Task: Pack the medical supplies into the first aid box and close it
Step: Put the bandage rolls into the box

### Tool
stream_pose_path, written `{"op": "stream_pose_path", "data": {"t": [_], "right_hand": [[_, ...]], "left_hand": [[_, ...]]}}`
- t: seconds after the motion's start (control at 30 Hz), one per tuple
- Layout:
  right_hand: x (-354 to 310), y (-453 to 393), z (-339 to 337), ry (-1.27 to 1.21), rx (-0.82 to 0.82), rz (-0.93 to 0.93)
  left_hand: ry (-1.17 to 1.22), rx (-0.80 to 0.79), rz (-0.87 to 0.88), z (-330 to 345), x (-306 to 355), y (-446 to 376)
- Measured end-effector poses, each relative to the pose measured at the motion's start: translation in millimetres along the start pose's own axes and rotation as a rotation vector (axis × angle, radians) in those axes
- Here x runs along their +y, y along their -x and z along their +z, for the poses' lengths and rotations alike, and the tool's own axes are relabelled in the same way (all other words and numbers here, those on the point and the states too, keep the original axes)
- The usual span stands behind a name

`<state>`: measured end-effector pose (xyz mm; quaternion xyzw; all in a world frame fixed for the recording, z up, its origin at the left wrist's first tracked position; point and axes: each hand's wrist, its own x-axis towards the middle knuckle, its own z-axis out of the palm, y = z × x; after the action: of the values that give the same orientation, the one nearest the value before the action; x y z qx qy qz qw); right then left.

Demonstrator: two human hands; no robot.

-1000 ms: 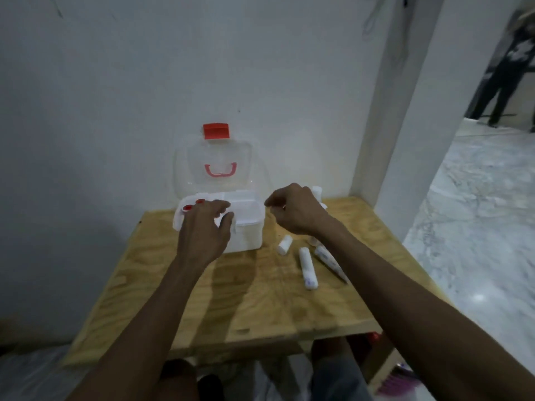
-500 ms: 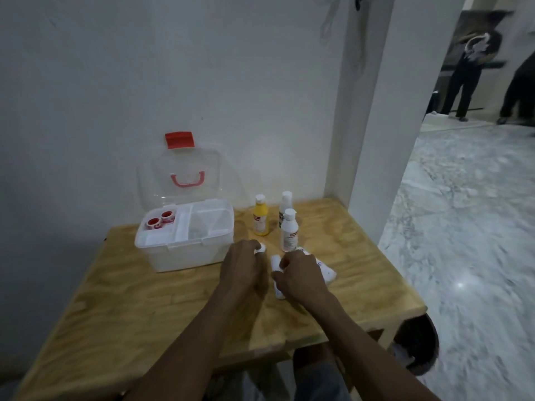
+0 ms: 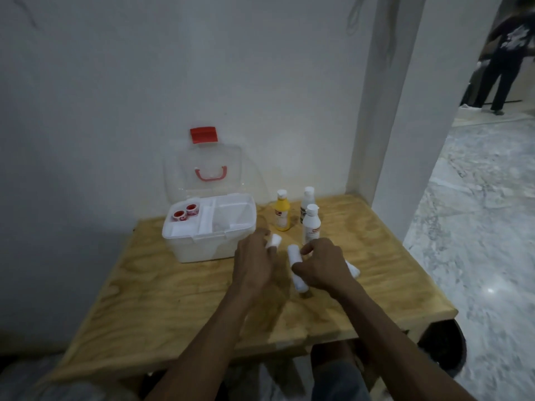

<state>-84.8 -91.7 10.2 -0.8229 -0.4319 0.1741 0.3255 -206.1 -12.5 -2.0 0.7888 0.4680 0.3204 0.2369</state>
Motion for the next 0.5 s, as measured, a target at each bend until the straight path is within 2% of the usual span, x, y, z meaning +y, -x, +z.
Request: {"op": "stream_pose_path", "data": {"t": [0.1, 0.27, 0.4, 0.5], "right_hand": [[-25, 0, -6, -0.114, -0.003, -0.019], [-91, -16, 5, -0.233, -0.037, -0.123], [-139, -37, 29, -0.246, -0.034, -0.190], [-167, -53, 46, -0.239, -0.069, -0.194]], "left_hand": [[0.054, 0.159, 0.033, -38, -2, 5], [0.075, 0.351, -0.075, -109, -34, -15], [0.009, 0.390, -0.254, -144, -65, -40], [-0.023, 0.361, -0.306, -153, -78, -56]]}}
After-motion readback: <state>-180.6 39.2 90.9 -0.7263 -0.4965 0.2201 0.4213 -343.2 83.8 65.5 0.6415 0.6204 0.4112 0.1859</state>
